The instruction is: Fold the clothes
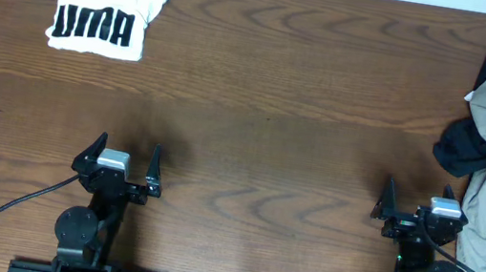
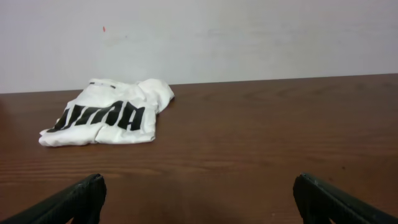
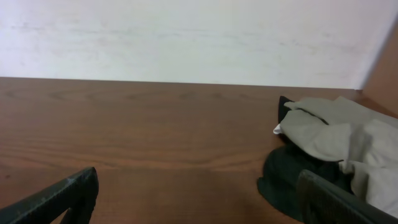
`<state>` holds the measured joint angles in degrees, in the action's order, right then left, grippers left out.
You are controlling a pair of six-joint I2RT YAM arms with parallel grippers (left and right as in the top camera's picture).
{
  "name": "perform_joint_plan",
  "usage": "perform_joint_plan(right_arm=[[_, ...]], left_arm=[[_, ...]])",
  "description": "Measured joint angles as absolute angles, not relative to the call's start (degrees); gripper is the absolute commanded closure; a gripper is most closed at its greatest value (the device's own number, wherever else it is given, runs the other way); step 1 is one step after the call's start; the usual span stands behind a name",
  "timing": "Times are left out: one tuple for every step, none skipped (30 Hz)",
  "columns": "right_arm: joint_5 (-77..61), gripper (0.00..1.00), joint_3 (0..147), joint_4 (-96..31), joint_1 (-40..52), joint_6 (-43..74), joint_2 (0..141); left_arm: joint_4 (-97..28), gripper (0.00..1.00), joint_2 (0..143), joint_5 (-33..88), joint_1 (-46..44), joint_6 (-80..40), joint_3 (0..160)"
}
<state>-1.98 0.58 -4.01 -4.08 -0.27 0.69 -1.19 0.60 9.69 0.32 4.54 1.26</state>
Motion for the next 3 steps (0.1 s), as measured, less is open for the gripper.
perform_joint_plan(right_arm=[[-1.98,0.01,0.58,-4.01,-4.08,-0.27,0.69],[-2.00,0.01,0.58,-4.01,-4.08,-0.27,0.69],[-1.98,0.01,0.58,-4.01,-4.08,-0.27,0.69]], left_arm=[[-1.19,0.02,0.60,9.69,0.32,4.54,1.26],[-1.19,0.02,0.60,9.69,0.32,4.54,1.26],[-1.19,0.02,0.60,9.69,0.32,4.51,1.26]])
